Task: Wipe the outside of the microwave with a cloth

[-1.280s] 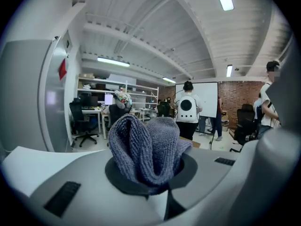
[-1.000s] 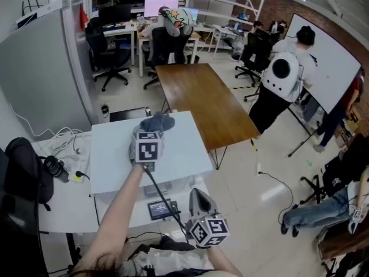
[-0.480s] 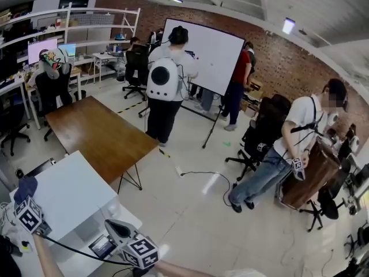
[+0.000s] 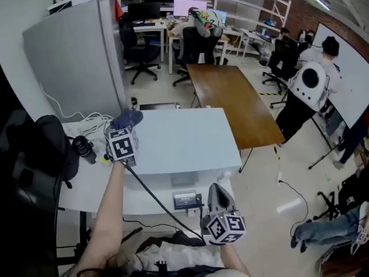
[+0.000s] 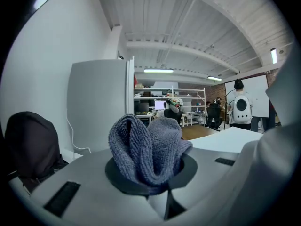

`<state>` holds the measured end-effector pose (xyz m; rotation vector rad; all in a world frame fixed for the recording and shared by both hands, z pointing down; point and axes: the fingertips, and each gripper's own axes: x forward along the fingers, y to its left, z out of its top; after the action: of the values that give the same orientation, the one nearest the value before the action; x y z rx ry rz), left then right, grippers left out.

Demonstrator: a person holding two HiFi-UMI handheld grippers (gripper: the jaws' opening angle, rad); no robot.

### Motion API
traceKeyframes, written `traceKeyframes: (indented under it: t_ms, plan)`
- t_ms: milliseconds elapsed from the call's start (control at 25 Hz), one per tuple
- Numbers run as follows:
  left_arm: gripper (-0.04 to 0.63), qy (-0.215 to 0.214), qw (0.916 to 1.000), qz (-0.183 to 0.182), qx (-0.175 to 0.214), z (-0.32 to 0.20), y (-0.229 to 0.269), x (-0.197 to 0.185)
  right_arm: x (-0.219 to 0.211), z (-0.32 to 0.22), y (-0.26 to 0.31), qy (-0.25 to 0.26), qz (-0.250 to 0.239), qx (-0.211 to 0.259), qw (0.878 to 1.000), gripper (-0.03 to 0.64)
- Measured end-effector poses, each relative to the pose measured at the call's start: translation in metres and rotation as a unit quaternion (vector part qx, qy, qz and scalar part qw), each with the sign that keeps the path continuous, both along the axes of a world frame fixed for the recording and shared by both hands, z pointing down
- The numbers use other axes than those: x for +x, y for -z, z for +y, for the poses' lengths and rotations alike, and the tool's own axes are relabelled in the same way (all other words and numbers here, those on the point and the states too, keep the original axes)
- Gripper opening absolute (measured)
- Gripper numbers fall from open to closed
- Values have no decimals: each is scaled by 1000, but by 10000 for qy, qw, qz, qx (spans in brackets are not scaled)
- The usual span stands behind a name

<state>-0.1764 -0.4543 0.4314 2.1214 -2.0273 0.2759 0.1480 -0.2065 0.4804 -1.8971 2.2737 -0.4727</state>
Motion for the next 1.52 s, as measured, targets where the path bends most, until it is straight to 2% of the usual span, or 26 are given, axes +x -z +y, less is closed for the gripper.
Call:
traceKeyframes:
  t_ms: [120,200,280,400,520,640,800,920,1000,1200,1360,1520]
  plan:
    - [55,0,9999,-148,57,19,9,-13,-13,8,5,140,-42,6,9999,23]
    - [55,-9,9997,-109,240,30,21,-20,-19,8,7,218,-65,27,9997,23]
    - [55,7,9987,93,499,47,36,-28,-22,7,7,268,-100,32,9996,23]
    - [55,-232,9953,548,768,93,56,-26,-22,7,5,357,-130,-34,9993,23]
    - [55,-391,9928,721,875,151,56,-30,-26,8,-1,529,-129,-125,9984,23]
    - [55,-125,9938,776,783,204,35,-49,-28,8,-6,745,-131,-202,9969,23]
    - [55,381,9960,713,370,262,-12,-71,-30,8,-4,1103,-94,-218,9936,23]
    - [55,554,9933,995,203,288,-48,-70,-33,6,-1,1334,-21,-175,9909,23]
    - [55,482,9929,1075,179,289,-66,-60,-36,2,-1,1407,24,-176,9899,23]
    - [55,52,9953,943,209,259,-89,-36,-48,3,-5,1473,46,-265,9887,23]
    - [55,-143,9947,978,274,232,-88,-36,-61,6,0,1461,91,-259,9889,23]
    - [55,-399,9926,1129,204,204,-95,-40,-64,2,5,1183,122,-258,9926,23]
